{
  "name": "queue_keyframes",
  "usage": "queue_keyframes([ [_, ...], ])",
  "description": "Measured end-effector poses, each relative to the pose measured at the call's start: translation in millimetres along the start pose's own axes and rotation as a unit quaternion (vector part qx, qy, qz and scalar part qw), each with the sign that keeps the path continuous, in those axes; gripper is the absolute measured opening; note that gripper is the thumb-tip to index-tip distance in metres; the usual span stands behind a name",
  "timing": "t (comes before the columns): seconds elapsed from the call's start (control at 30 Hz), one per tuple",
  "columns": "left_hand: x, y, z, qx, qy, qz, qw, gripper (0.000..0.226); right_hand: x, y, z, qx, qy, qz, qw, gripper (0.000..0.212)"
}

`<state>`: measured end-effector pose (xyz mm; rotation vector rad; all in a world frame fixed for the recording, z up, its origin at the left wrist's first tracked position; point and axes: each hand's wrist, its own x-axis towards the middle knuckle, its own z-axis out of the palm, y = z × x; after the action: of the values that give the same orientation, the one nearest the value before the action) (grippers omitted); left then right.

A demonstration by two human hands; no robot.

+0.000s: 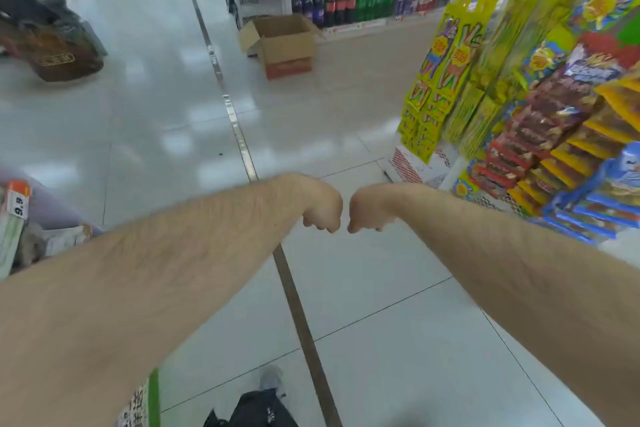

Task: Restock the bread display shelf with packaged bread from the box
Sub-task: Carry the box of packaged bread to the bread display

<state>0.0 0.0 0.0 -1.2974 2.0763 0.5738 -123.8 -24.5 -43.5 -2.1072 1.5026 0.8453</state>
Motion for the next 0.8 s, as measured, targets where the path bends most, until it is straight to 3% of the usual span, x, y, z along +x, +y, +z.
queue_keyframes([
  [0.17, 49.9, -75.9, -3.7, -0.054, -0.035, -0.027, 0.998, 0.033, 79.9, -22.2, -29.9, 0.014, -0.040, -0.018, 0.999, 0.029],
  [0.37, 129.2, -179.8, -47.5, -0.109, -0.020, -0.025, 0.994, 0.033, 192.9, -29.5, -100.4, 0.018, -0.075, -0.016, 0.997, 0.021],
  [0.5, 180.4, -248.0, -88.5, -0.108, -0.049, -0.047, 0.992, 0.035, 258.0, -23.8, -163.9, 0.038, -0.054, -0.012, 0.998, 0.022],
  [0.8, 338.6, -350.4, -219.2, -0.126, -0.029, -0.053, 0.990, 0.031, 435.6, 44.3, -292.5, 0.053, -0.020, -0.025, 0.998, 0.034],
])
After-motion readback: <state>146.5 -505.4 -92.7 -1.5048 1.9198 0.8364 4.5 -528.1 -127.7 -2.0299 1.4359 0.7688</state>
